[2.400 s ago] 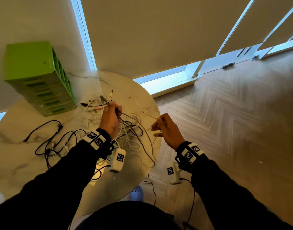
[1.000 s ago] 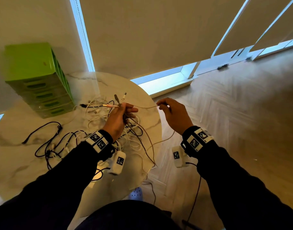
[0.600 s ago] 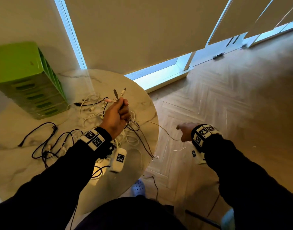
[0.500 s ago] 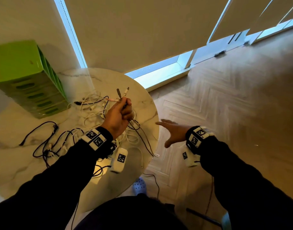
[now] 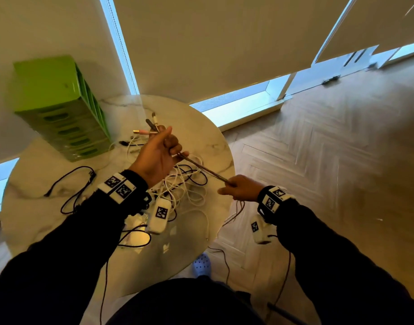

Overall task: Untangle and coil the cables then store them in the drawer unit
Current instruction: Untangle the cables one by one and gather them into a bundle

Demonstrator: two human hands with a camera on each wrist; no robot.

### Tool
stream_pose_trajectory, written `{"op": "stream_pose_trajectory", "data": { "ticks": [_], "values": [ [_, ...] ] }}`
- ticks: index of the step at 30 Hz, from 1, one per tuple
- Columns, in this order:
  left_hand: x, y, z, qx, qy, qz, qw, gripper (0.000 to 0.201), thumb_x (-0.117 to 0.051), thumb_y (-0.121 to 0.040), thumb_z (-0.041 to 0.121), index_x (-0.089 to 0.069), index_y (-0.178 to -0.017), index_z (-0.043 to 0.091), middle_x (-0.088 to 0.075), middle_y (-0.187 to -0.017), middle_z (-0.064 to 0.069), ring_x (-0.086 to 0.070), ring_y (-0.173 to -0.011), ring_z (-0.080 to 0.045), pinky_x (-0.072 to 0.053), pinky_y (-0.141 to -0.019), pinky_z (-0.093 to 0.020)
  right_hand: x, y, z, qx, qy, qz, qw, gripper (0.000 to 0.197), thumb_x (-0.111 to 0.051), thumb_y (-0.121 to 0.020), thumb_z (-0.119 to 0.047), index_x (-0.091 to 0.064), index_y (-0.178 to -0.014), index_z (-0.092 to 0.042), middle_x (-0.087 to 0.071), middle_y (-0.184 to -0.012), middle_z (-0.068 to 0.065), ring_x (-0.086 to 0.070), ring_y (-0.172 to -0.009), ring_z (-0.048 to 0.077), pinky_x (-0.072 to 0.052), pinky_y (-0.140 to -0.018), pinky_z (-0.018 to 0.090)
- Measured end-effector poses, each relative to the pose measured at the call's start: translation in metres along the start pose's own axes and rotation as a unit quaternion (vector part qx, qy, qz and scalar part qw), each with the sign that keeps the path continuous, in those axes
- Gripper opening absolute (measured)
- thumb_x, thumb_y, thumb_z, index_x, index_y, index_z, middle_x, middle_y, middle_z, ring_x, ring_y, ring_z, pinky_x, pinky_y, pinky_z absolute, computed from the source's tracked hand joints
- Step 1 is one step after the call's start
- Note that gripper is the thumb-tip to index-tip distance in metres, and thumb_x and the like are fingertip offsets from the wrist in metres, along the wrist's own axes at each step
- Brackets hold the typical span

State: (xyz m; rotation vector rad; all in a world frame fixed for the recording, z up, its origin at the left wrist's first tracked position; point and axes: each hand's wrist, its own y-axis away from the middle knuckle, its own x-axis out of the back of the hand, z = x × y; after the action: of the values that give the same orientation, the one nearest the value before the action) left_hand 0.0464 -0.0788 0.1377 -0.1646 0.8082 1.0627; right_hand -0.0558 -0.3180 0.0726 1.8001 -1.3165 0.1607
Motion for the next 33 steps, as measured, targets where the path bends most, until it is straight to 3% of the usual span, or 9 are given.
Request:
{"op": "stream_pose_trajectory", "data": {
  "ticks": [3, 5, 8, 12, 18, 21, 24, 29, 33],
  "values": [
    [0.010, -0.003, 0.007, -0.031, 0.036, 0.019, 0.999, 0.026, -0.054, -0.097, 0.019, -0.038, -0.078, 0.028, -0.034, -0.067, 0.007, -0.037, -0.061, -0.011, -0.045, -0.081, -0.034, 0.018, -0.006, 0.005, 0.076, 0.099, 0.190, 0.974, 0.034, -0.064, -0.093, -0.040, -0.048, -0.075, -0.016, -0.051, -0.066, 0.003, -0.048, -0.063, 0.019, -0.040, -0.064, 0.032],
    [0.014, -0.007, 0.013, -0.073, 0.055, 0.053, 0.994, 0.026, -0.054, -0.096, 0.015, -0.040, -0.079, 0.029, -0.036, -0.067, 0.007, -0.037, -0.061, -0.011, -0.046, -0.076, -0.031, 0.019, -0.007, -0.004, 0.119, 0.144, 0.208, 0.960, 0.028, -0.061, -0.094, -0.039, -0.044, -0.088, -0.018, -0.053, -0.074, -0.002, -0.052, -0.067, 0.022, -0.043, -0.063, 0.037],
    [0.015, -0.016, 0.030, -0.144, 0.043, 0.116, 0.982, 0.024, -0.059, -0.093, 0.019, -0.038, -0.083, 0.026, -0.039, -0.069, 0.009, -0.039, -0.059, -0.008, -0.049, -0.071, -0.029, 0.003, -0.009, -0.021, 0.145, 0.195, 0.126, 0.962, 0.026, -0.061, -0.094, -0.033, -0.038, -0.095, -0.022, -0.052, -0.083, -0.004, -0.053, -0.069, 0.023, -0.045, -0.063, 0.038],
    [0.011, -0.025, 0.046, -0.180, 0.005, 0.167, 0.969, 0.024, -0.053, -0.103, 0.029, -0.037, -0.085, 0.024, -0.038, -0.067, 0.011, -0.037, -0.056, -0.005, -0.038, -0.056, -0.023, -0.049, -0.013, -0.036, 0.192, 0.201, -0.056, 0.959, 0.028, -0.063, -0.093, -0.026, -0.036, -0.097, -0.019, -0.046, -0.070, -0.006, -0.043, -0.058, 0.014, -0.035, -0.061, 0.032],
    [0.032, -0.023, 0.014, -0.078, -0.149, 0.192, 0.967, 0.024, -0.049, -0.105, 0.028, -0.034, -0.088, 0.024, -0.037, -0.063, 0.008, -0.033, -0.050, -0.007, -0.032, -0.048, -0.024, -0.099, -0.019, -0.049, 0.127, 0.286, -0.241, 0.919, 0.059, -0.061, -0.096, -0.041, -0.034, -0.136, -0.007, -0.058, -0.118, 0.015, -0.054, -0.093, 0.028, -0.038, -0.078, 0.035],
    [0.055, -0.015, 0.006, -0.051, -0.147, 0.199, 0.968, 0.026, -0.052, -0.104, 0.026, -0.033, -0.086, 0.026, -0.034, -0.060, 0.009, -0.032, -0.047, -0.008, -0.033, -0.044, -0.024, -0.086, -0.023, -0.050, 0.096, 0.207, -0.269, 0.936, 0.058, -0.040, -0.098, -0.064, -0.048, -0.123, -0.011, -0.057, -0.114, 0.008, -0.052, -0.093, 0.023, -0.040, -0.086, 0.039],
    [0.070, -0.009, 0.005, -0.038, -0.100, 0.223, 0.969, 0.028, -0.051, -0.105, 0.023, -0.033, -0.083, 0.026, -0.030, -0.060, 0.007, -0.027, -0.045, -0.008, -0.029, -0.042, -0.021, -0.055, -0.041, -0.052, 0.063, 0.117, -0.219, 0.967, 0.068, -0.022, -0.098, -0.070, -0.058, -0.127, -0.021, -0.060, -0.130, 0.001, -0.056, -0.114, 0.020, -0.040, -0.108, 0.043],
    [0.083, -0.008, 0.001, -0.030, -0.122, 0.238, 0.963, 0.031, -0.052, -0.104, 0.028, -0.037, -0.076, 0.026, -0.027, -0.061, 0.006, -0.025, -0.046, -0.008, -0.024, -0.041, -0.021, -0.003, -0.106, -0.068, 0.154, 0.158, -0.057, 0.974, 0.047, -0.034, -0.106, -0.046, -0.058, -0.095, -0.008, -0.062, -0.095, 0.009, -0.058, -0.089, 0.028, -0.045, -0.086, 0.042],
    [0.089, -0.010, -0.014, -0.013, -0.141, 0.243, 0.960, 0.039, -0.050, -0.104, 0.033, -0.034, -0.070, 0.027, -0.025, -0.060, 0.006, -0.025, -0.048, -0.009, -0.020, -0.047, -0.026, 0.002, -0.166, -0.087, 0.191, 0.213, 0.009, 0.958, 0.032, -0.036, -0.108, -0.031, -0.056, -0.093, -0.011, -0.063, -0.101, 0.018, -0.058, -0.094, 0.034, -0.045, -0.087, 0.047]
  ]
}}
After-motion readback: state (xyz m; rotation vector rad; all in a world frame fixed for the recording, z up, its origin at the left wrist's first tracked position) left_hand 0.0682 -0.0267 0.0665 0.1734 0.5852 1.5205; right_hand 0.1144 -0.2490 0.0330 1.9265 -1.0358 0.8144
